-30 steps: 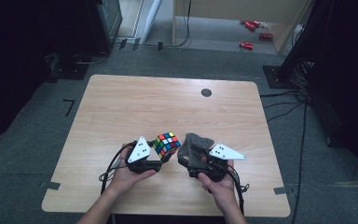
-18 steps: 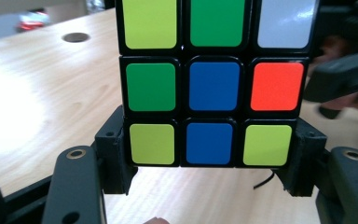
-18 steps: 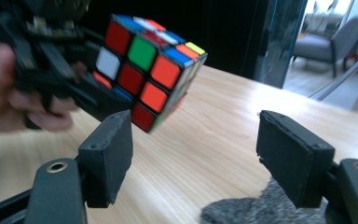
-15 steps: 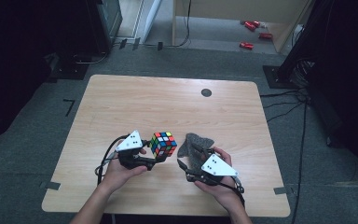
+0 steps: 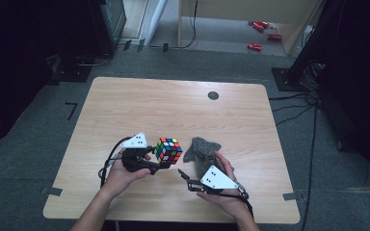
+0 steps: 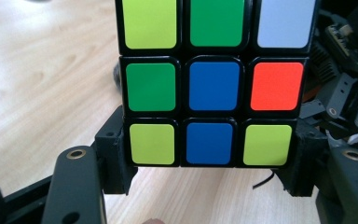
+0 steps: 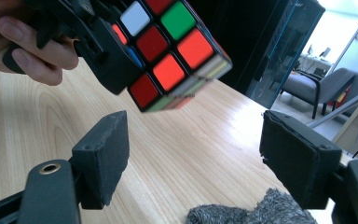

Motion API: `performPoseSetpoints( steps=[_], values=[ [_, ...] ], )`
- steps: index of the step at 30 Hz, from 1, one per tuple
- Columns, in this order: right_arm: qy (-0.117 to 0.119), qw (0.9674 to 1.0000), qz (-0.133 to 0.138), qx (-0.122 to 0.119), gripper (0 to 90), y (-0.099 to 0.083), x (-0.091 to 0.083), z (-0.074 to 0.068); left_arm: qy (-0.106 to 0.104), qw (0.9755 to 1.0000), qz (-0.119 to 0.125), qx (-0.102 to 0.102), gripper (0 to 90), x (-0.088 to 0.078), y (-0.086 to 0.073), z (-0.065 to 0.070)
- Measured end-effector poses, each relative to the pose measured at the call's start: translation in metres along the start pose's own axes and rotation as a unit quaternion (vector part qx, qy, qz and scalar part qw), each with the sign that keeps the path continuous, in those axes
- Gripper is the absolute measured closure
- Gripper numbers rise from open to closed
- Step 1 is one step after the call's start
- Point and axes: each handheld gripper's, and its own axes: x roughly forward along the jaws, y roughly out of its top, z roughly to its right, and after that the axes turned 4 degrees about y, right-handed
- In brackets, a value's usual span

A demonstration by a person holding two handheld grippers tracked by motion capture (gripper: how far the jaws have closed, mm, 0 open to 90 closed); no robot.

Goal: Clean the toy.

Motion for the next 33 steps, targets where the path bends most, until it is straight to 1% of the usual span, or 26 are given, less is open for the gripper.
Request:
performPoseSetpoints(
  steps=[2,3,6,10,13,15,18,21,23,26,28,29,31,33],
  values=[
    [0.001,1.0,0.0,-0.004,23.4,0.0,0.001,-0.001,-0.006,0.9999,-0.008,-0.01,35.1,0.002,0.0,-0.002],
    [0.0,1.0,0.0,-0.006,23.3,-0.001,0.002,-0.001,-0.009,0.9997,-0.016,-0.014,35.1,0.003,0.001,-0.002],
    [-0.001,0.9999,-0.001,-0.013,22.8,-0.001,0.003,-0.002,-0.015,0.9995,-0.018,-0.021,35.1,0.003,0.001,-0.003],
    [-0.005,0.9994,-0.001,-0.033,22.2,-0.003,0.005,-0.004,-0.027,0.9987,-0.021,-0.037,35.1,0.003,0.001,-0.006],
    [-0.008,0.9988,0.002,-0.049,22.2,-0.004,0.006,-0.004,-0.035,0.9979,-0.032,-0.045,35.1,0.004,0.002,-0.008],
    [-0.008,0.9984,0.002,-0.055,22.2,-0.004,0.006,-0.004,-0.047,0.9969,-0.038,-0.051,35.1,0.005,0.002,-0.009],
    [-0.007,0.998,0.002,-0.064,21.9,-0.005,0.007,-0.005,-0.052,0.9963,-0.046,-0.051,35.1,0.007,0.002,-0.008],
    [-0.006,0.9972,-0.001,-0.074,21.4,-0.006,0.009,-0.007,-0.062,0.9949,-0.057,-0.056,35.0,0.01,0.002,-0.008],
    [-0.005,0.9966,-0.001,-0.082,21.1,-0.006,0.01,-0.008,-0.071,0.9932,-0.064,-0.066,35.0,0.012,0.002,-0.009],
    [-0.005,0.9952,0.001,-0.098,21.2,-0.007,0.011,-0.01,-0.088,0.9908,-0.065,-0.079,35.0,0.014,0.002,-0.009],
    [-0.005,0.9942,0.0,-0.107,21.5,-0.007,0.012,-0.011,-0.1,0.9892,-0.067,-0.085,35.0,0.014,0.002,-0.008],
    [-0.005,0.9939,0.0,-0.11,21.8,-0.007,0.012,-0.011,-0.103,0.9887,-0.069,-0.085,35.0,0.015,0.003,-0.008],
    [-0.008,0.9931,0.0,-0.117,22.7,-0.007,0.012,-0.012,-0.11,0.9869,-0.078,-0.088,35.0,0.017,0.003,-0.007],
    [-0.01,0.992,0.003,-0.126,24.0,-0.007,0.013,-0.012,-0.119,0.9845,-0.085,-0.097,35.0,0.019,0.002,-0.007]
  ],
)
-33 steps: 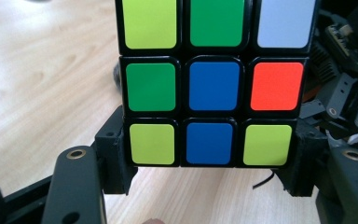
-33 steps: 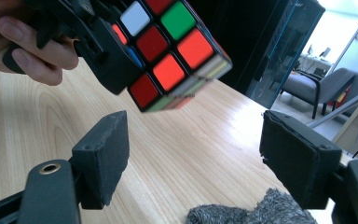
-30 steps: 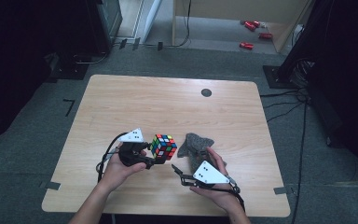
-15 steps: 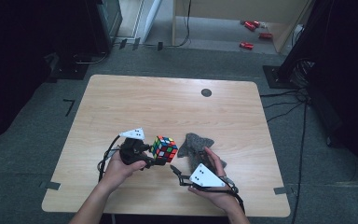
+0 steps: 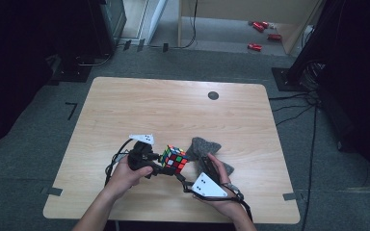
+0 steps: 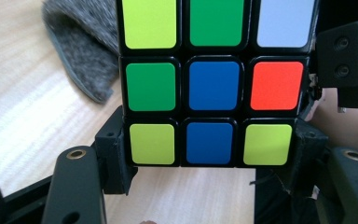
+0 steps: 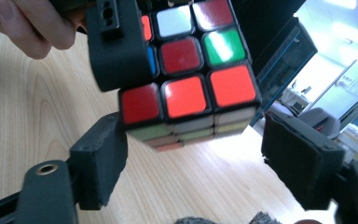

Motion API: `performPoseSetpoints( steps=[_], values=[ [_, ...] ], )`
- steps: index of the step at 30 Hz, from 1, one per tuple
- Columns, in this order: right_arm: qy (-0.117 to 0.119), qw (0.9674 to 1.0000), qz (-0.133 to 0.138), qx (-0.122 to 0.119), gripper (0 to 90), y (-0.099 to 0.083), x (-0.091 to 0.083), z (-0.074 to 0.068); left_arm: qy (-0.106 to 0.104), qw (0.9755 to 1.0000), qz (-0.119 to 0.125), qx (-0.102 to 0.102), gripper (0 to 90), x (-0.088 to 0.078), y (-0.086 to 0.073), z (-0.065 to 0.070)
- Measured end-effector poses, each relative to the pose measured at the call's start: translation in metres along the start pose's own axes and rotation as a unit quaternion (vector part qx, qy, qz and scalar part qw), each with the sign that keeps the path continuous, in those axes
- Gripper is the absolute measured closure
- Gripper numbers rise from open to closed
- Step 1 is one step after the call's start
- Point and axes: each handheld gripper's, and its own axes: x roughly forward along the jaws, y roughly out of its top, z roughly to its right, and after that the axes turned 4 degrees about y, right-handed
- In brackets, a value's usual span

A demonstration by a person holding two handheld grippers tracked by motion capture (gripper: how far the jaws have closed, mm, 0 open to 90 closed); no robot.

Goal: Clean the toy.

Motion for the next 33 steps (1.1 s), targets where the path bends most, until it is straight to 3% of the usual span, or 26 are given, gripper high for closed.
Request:
performPoseSetpoints(
  steps=[9,14,17,21,24,26,28,30,31,33],
  values=[
    [-0.001,0.9993,0.004,-0.037,32.5,0.001,0.001,-0.004,-0.045,0.9983,-0.01,-0.036,34.8,0.006,0.0,-0.003],
    [0.001,0.9992,0.008,-0.04,34.1,0.002,-0.001,-0.005,-0.053,0.998,-0.003,-0.034,34.5,0.005,-0.001,-0.003],
    [0.002,0.9997,0.008,-0.022,34.3,0.002,-0.002,-0.004,-0.052,0.9983,0.001,-0.024,32.3,0.005,-0.002,-0.001],
    [0.004,0.9997,0.012,0.019,34.6,-0.001,-0.005,0.0,-0.046,0.9988,0.013,-0.005,25.3,0.004,-0.002,0.002],
    [0.002,0.9991,0.012,0.04,34.6,-0.002,-0.008,0.005,-0.025,0.999,0.029,0.021,23.0,-0.001,-0.002,0.004],
    [0.0,0.9985,0.013,0.052,34.6,-0.003,-0.01,0.009,-0.01,0.9977,0.045,0.048,23.0,-0.005,-0.003,0.006],
    [-0.003,0.9977,0.011,0.067,34.6,-0.004,-0.012,0.012,0.026,0.994,0.073,0.076,21.2,-0.009,-0.004,0.01],
    [-0.008,0.9961,0.01,0.087,34.5,-0.005,-0.013,0.015,0.073,0.986,0.106,0.106,21.1,-0.01,-0.006,0.013],
    [-0.01,0.9949,0.011,0.099,34.6,-0.006,-0.014,0.017,0.095,0.9799,0.121,0.128,21.1,-0.01,-0.009,0.015],
    [-0.01,0.9919,0.008,0.126,34.6,-0.005,-0.016,0.021,0.134,0.9647,0.144,0.175,20.9,-0.01,-0.016,0.02]
  ],
)
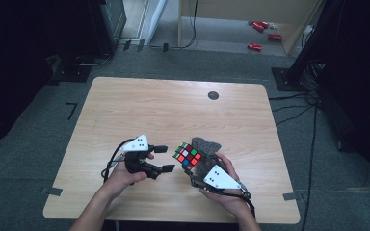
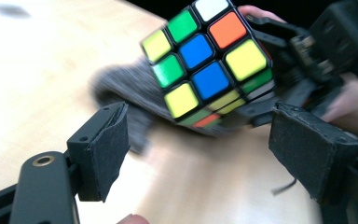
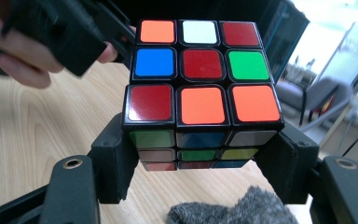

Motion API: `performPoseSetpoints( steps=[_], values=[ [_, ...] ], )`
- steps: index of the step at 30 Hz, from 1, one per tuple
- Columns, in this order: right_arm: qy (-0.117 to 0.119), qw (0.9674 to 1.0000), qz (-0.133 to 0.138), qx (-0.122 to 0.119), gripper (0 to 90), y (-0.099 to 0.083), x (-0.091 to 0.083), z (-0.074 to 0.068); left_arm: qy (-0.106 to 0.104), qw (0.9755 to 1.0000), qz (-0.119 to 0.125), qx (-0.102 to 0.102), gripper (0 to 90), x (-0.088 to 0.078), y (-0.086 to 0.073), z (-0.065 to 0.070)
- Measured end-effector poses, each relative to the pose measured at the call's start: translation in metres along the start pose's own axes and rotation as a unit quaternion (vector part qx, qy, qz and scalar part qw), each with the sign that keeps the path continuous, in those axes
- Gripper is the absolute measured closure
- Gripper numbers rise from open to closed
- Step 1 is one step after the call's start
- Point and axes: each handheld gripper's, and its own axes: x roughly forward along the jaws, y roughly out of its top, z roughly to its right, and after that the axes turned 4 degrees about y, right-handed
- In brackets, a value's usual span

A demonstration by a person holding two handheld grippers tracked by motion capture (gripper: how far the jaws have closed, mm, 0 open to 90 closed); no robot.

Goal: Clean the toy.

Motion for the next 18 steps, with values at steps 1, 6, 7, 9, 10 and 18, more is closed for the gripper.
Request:
performPoseSetpoints(
  steps=[1,6,7,9,10,18],
  values=[
    [0.001,0.9999,0.0,0.013,34.6,0.001,-0.001,0.002,0.016,0.9996,0.001,0.024,19.6,0.0,-0.001,0.002],
    [0.0,0.9966,0.001,0.082,34.6,0.007,-0.005,0.009,0.073,0.995,0.005,0.068,19.2,0.003,-0.004,0.008],
    [0.0,0.9953,0.0,0.097,34.6,0.008,-0.005,0.011,0.079,0.9941,0.007,0.075,19.2,0.003,-0.004,0.009],
    [0.001,0.9926,0.002,0.122,34.6,0.01,-0.007,0.013,0.08,0.9932,0.007,0.084,19.1,0.004,-0.005,0.012],
    [0.003,0.9909,0.002,0.134,34.6,0.012,-0.007,0.014,0.082,0.9927,0.007,0.088,19.1,0.005,-0.005,0.013],
    [0.005,0.9836,-0.006,0.18,34.6,0.019,-0.004,0.009,0.125,0.982,-0.001,0.141,18.5,0.021,-0.011,0.03]
  ],
)
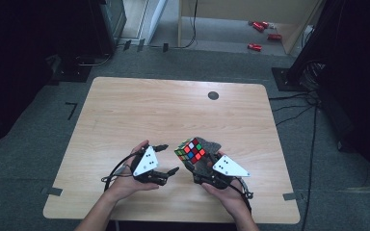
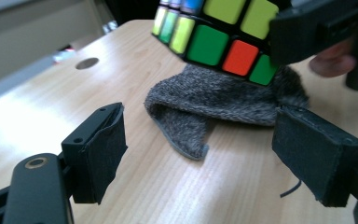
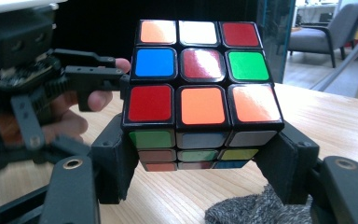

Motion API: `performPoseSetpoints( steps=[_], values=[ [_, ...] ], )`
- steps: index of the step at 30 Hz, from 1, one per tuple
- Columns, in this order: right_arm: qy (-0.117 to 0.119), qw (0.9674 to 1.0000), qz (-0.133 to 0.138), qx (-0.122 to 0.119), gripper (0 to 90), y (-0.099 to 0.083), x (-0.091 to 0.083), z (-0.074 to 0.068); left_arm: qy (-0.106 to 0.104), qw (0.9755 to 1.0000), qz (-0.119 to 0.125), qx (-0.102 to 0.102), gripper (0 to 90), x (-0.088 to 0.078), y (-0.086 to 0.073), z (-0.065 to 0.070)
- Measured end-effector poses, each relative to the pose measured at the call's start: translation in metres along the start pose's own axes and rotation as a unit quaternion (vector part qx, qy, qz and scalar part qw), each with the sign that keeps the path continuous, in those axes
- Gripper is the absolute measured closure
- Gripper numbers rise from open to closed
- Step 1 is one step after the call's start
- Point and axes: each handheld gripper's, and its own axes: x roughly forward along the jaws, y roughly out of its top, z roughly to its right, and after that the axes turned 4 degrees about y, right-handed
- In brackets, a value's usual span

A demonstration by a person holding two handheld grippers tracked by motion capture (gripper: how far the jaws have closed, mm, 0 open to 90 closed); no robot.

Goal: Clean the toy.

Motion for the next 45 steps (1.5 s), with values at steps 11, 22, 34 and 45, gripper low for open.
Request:
performPoseSetpoints(
  steps=[11,22,34,45],
  values=[
    [0.011,0.9987,-0.018,0.047,34.6,0.0,0.009,-0.011,0.029,0.9991,0.015,0.025,18.5,0.007,0.0,0.014],
    [0.018,0.9951,-0.04,0.089,34.5,-0.002,0.015,-0.019,0.06,0.997,0.026,0.041,26.0,0.007,0.001,0.021],
    [0.021,0.9891,-0.039,0.14,32.9,-0.002,0.015,-0.011,0.069,0.9964,0.031,0.039,35.0,0.009,0.002,0.024],
    [0.005,0.9918,0.007,0.127,31.1,0.008,0.0,0.004,0.082,0.9965,0.017,0.0,35.2,0.001,-0.007,0.001]
  ],
)
